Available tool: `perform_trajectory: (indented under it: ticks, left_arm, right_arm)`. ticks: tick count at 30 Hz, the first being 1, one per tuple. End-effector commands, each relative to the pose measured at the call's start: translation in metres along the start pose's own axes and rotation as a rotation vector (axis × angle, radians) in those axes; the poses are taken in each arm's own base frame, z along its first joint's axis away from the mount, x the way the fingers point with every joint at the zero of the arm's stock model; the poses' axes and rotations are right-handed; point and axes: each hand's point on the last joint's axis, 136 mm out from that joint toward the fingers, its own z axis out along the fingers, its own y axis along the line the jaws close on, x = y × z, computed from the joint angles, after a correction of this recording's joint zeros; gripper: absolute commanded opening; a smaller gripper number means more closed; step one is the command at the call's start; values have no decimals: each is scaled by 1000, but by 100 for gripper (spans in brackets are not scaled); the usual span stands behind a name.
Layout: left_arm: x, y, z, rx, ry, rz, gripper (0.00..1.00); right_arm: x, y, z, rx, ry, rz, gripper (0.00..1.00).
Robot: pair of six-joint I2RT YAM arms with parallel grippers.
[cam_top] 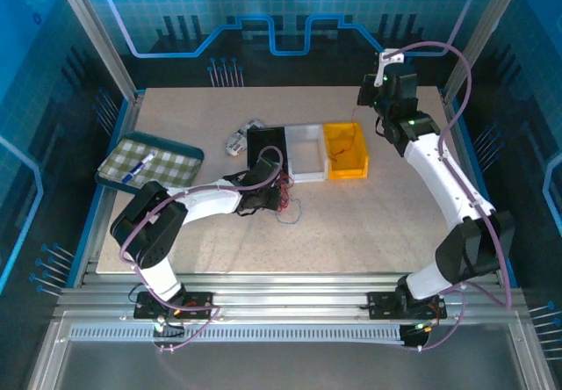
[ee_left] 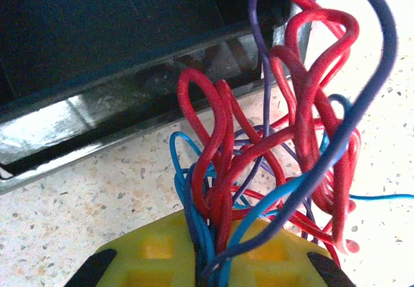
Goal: Untangle the cables
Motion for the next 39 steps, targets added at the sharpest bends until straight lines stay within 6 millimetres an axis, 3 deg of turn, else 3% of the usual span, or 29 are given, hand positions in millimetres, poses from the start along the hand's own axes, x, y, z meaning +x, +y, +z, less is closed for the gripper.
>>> perform_trajectory:
  ticks: [1, 11, 21, 26, 39]
  left_arm:
    - [-6, -14, 0, 51, 10, 31, 0]
    - [-18, -48, 3, 211, 32, 83, 0]
    - [-27, -56, 2, 248, 21, 86, 0]
    - [-26, -55, -1, 248, 16, 83, 0]
    - [-22, -53, -4, 244, 15, 87, 0]
  right_arm:
    - [38, 1, 11, -22, 107, 36, 0]
    - [136, 3, 16, -36, 358, 71, 0]
    - [195, 6, 24, -21, 523, 52, 0]
    - [211, 3, 25, 13, 567, 36, 0]
    - [224, -3, 27, 52, 606, 2, 0]
